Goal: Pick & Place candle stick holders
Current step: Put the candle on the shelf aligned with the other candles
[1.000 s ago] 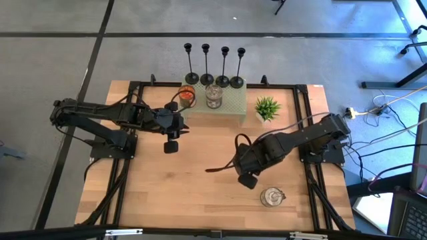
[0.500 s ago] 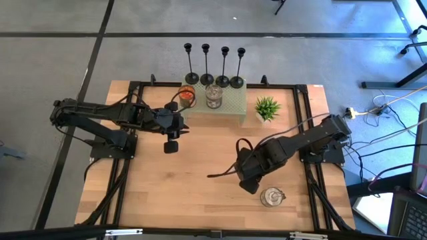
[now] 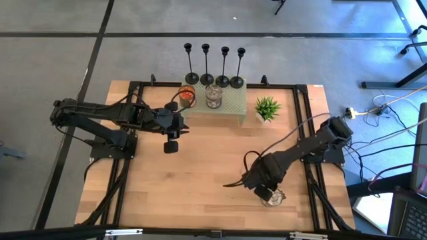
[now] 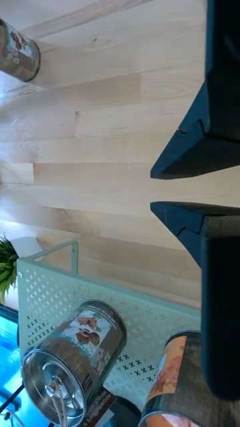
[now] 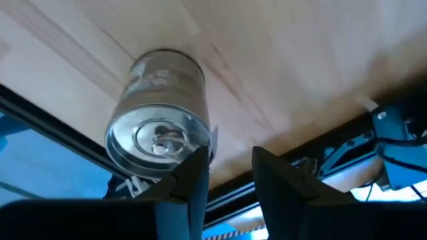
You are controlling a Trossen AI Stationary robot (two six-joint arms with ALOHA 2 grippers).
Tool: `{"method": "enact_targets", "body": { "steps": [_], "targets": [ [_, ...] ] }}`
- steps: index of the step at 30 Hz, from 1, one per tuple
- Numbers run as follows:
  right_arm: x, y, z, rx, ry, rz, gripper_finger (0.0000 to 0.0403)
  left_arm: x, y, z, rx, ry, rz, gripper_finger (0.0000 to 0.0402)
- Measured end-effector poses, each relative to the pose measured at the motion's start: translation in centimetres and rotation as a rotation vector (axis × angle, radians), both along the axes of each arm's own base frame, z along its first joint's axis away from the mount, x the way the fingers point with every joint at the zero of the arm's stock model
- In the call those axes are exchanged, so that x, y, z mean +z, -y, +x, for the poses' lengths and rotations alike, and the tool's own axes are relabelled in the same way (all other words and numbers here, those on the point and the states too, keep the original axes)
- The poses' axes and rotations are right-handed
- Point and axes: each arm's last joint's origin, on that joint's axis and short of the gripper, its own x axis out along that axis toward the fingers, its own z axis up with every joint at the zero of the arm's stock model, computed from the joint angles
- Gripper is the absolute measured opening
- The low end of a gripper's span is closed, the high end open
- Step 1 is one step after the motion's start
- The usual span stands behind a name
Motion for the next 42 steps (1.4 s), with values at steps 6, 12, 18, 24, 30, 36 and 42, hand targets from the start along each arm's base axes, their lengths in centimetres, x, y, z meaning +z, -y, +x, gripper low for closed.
{"method": "enact_targets", "body": {
  "steps": [6, 12, 18, 24, 30, 36, 42],
  "targets": [
    [-0.5, -0.6, 0.3, 0.077, 0.063, 0.062, 0.0119, 0.0, 0.0, 0.0, 0.0, 0.0, 0.0, 0.0061],
    [-0.5, -1.2, 0.0, 0.157, 0.059, 0.126, 0.0119, 0.0, 0.0, 0.0, 0.0, 0.0, 0.0, 0.0061],
    [-0.4, -2.6, -1.7, 0.227, -0.005, 0.097, 0.0119, 0.0, 0.0, 0.0, 0.002, 0.0, 0.003, 0.0061],
    [-0.4, -4.0, -2.7, 0.295, 0.012, 0.094, 0.0119, 0.0, 0.0, 0.0, -0.022, -0.006, 0.03, 0.0061],
    [-2.3, -3.3, -2.8, 0.291, 0.017, 0.058, 0.0119, 0.2, 0.0, 0.2, -0.033, 0.023, 0.041, 0.0061],
    [-3.5, -2.0, -2.0, 0.255, -0.012, 0.153, 0.0119, 0.4, 0.0, 0.3, -0.026, 0.042, 0.033, 0.0061],
    [-3.5, -1.1, -1.2, 0.277, 0.03, 0.133, 0.0119, 0.4, 0.0, 0.3, -0.005, 0.047, 0.008, 0.0061]
  ]
}}
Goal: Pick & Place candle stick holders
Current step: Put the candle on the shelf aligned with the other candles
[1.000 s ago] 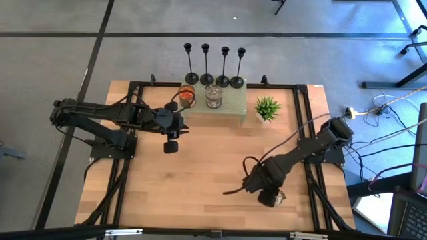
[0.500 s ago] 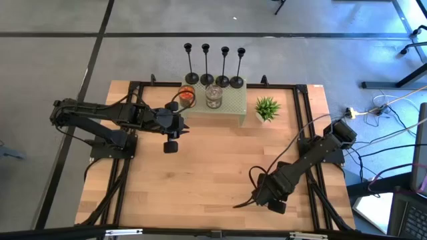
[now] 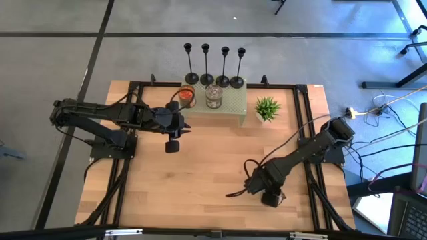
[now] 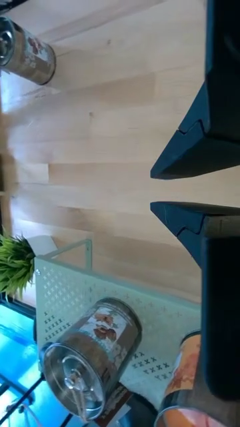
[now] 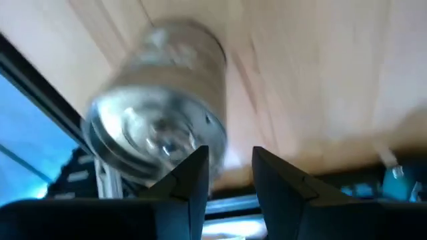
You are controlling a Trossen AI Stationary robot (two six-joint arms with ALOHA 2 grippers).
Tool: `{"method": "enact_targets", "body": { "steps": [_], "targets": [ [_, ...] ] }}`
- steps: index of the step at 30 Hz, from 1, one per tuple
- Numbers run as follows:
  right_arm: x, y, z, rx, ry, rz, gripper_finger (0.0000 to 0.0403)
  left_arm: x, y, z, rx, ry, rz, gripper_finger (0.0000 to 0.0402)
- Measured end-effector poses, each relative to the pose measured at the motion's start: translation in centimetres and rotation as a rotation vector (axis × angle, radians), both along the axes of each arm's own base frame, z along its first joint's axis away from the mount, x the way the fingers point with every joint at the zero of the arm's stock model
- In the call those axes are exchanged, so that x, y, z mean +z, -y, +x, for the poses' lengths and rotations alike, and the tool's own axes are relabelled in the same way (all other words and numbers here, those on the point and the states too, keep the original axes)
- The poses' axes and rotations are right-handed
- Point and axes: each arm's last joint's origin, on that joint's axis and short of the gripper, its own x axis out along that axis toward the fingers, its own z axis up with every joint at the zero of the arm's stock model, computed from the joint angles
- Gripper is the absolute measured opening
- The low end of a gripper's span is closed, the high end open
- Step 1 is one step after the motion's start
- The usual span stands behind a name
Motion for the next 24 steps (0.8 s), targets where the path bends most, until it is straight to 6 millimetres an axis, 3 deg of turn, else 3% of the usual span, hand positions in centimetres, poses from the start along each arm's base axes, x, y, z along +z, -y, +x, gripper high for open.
{"method": "enact_targets", "body": {
  "steps": [7, 12, 24],
  "targets": [
    [-0.18, -0.4, 0.86, 0.011, 0.112, 0.011, 0.0118, -0.04, 0.0, -0.04, 0.029, 0.003, -0.035, 0.0061],
    [-0.18, -0.06, 0.68, 0.022, 0.118, -0.062, 0.0118, -0.04, 0.0, -0.04, 0.026, 0.002, -0.032, 0.0061],
    [-0.35, -0.68, 0.43, 0.043, 0.115, -0.05, 0.0118, -0.09, -0.01, -0.09, 0.026, -0.006, -0.03, 0.0061]
  ]
}}
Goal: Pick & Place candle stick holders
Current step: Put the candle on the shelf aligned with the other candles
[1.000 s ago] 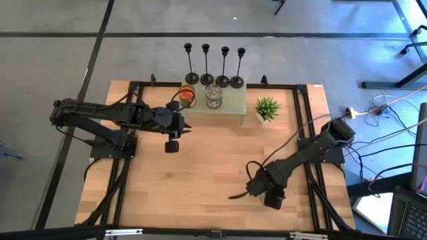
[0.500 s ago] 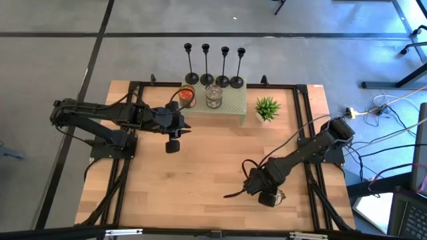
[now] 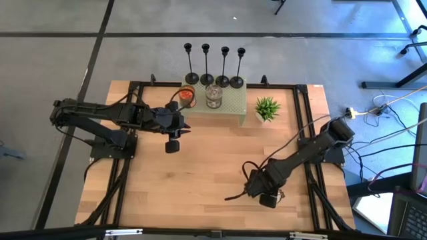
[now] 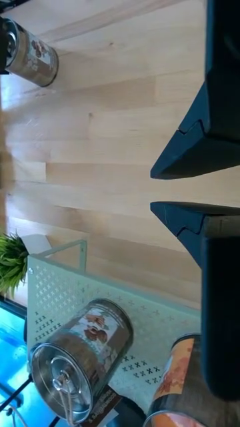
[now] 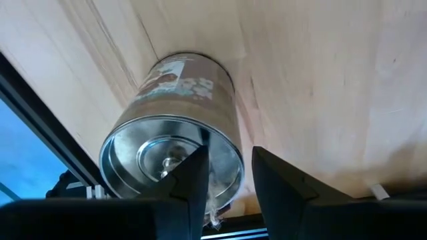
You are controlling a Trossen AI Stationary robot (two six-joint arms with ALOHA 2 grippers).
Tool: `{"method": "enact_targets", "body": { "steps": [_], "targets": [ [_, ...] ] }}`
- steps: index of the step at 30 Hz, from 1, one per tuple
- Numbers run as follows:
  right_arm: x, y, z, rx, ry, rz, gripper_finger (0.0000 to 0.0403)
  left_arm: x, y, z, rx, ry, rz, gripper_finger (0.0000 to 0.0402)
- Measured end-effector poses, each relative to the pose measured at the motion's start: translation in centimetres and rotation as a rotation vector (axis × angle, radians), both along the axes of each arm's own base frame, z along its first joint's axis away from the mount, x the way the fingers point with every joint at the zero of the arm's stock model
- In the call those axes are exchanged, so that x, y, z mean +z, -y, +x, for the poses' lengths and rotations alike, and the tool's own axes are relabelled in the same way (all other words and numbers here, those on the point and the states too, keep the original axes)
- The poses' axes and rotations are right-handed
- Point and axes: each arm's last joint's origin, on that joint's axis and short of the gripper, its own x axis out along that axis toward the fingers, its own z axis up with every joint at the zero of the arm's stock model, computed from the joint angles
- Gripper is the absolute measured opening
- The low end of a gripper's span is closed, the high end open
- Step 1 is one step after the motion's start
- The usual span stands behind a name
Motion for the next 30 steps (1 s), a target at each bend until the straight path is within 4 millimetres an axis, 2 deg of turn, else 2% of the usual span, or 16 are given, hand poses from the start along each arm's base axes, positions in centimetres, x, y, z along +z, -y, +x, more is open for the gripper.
{"method": "enact_targets", "body": {
  "steps": [11, 20, 30],
  "targets": [
    [-0.3, -0.2, 0.2, 0.0, 0.0, 0.005, 0.0093, -0.2, 0.0, -0.1, -0.001, -0.024, 0.002, 0.0061],
    [-0.4, -0.8, 1.0, 0.025, 0.085, 0.069, 0.0017, -0.2, 0.0, -0.1, 0.0, -0.024, 0.002, 0.0061],
    [-0.3, -0.4, 2.6, 0.002, 0.29, -0.026, 0.001, -0.2, 0.0, -0.1, 0.0, -0.023, 0.002, 0.0061]
  ]
}}
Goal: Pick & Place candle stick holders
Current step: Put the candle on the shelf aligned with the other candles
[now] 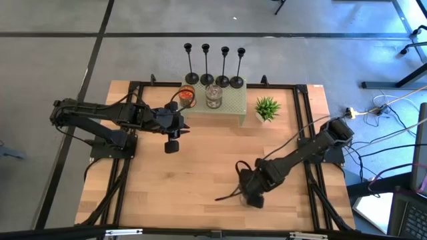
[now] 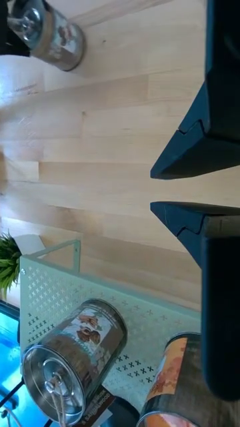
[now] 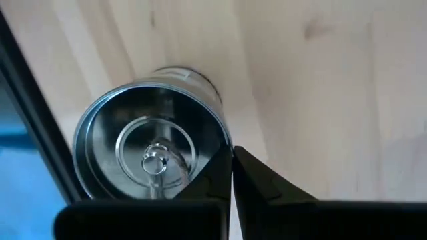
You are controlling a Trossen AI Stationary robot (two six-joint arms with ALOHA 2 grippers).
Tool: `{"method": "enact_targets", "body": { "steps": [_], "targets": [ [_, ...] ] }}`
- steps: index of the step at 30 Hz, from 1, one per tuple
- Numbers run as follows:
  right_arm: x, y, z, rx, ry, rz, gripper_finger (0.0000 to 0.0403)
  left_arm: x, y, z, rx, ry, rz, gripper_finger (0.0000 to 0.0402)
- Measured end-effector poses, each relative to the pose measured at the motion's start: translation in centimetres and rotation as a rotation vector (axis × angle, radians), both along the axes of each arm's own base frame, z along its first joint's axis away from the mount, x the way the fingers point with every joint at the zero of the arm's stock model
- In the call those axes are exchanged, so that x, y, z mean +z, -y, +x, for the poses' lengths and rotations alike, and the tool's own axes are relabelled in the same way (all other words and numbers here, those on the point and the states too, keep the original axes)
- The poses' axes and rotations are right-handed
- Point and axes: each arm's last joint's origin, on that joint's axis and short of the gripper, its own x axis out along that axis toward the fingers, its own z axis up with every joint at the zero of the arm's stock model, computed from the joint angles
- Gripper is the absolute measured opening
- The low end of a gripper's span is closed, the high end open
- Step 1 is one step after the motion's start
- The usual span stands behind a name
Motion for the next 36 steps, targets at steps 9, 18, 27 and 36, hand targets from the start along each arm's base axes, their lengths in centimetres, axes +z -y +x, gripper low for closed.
{"method": "enact_targets", "body": {
  "steps": [9, 18, 27, 36],
  "targets": [
    [1.5, 2.0, 2.8, -0.007, 0.114, 0.015, 0.0008, 0.0, 0.0, 0.0, 0.0, 0.0, 0.0, 0.0061],
    [1.6, 5.9, 4.5, -0.122, 0.113, 0.006, 0.0008, 0.0, 0.0, 0.0, -0.001, 0.0, 0.001, 0.0061],
    [4.0, 9.5, 5.9, -0.2, 0.124, 0.009, 0.0008, 0.0, 0.0, 0.0, -0.001, 0.0, 0.002, 0.0061],
    [8.3, 13.2, 6.3, -0.283, 0.136, -0.099, 0.0008, 0.0, 0.0, 0.0, -0.001, 0.0, 0.002, 0.0061]
  ]
}}
